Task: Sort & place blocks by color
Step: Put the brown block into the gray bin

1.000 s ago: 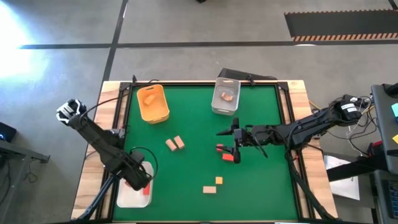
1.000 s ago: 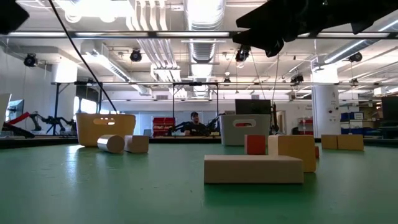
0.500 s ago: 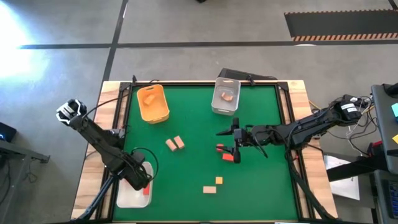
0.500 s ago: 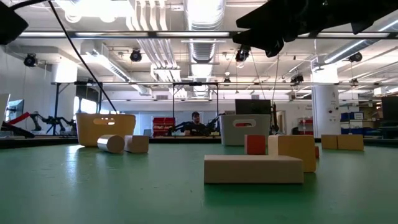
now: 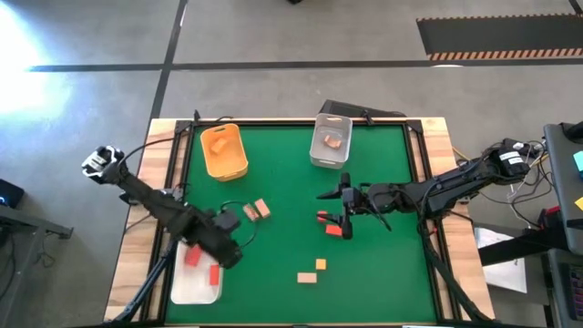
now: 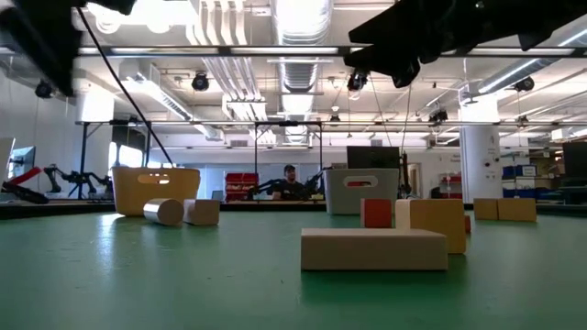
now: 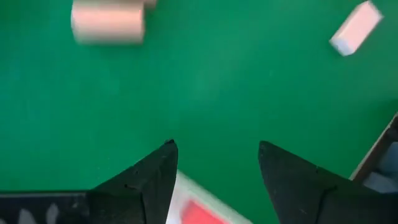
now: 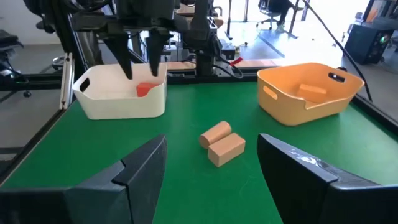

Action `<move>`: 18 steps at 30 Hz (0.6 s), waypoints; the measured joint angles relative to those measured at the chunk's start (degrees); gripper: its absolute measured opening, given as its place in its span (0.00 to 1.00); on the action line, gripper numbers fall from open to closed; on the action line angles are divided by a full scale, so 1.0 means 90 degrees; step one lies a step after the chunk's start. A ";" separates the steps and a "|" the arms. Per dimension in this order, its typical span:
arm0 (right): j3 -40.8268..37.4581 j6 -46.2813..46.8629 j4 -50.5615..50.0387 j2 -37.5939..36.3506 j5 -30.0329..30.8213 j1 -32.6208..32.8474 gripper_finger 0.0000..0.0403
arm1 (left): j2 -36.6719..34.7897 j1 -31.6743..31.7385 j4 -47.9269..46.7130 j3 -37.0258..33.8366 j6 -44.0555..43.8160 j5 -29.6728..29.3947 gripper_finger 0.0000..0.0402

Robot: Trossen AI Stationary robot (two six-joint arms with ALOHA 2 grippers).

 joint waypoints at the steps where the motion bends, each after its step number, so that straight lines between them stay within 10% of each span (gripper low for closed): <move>1: 0.0000 0.0067 -0.0041 -0.0001 -0.0001 0.0000 0.59 | 0.0000 0.0173 0.0166 -0.0014 0.0520 -0.0051 0.51; 18: 0.0335 0.0767 -0.2818 -0.1281 0.0546 -0.0015 0.58 | 0.0771 0.2874 0.0908 -0.0081 0.8499 0.0868 0.52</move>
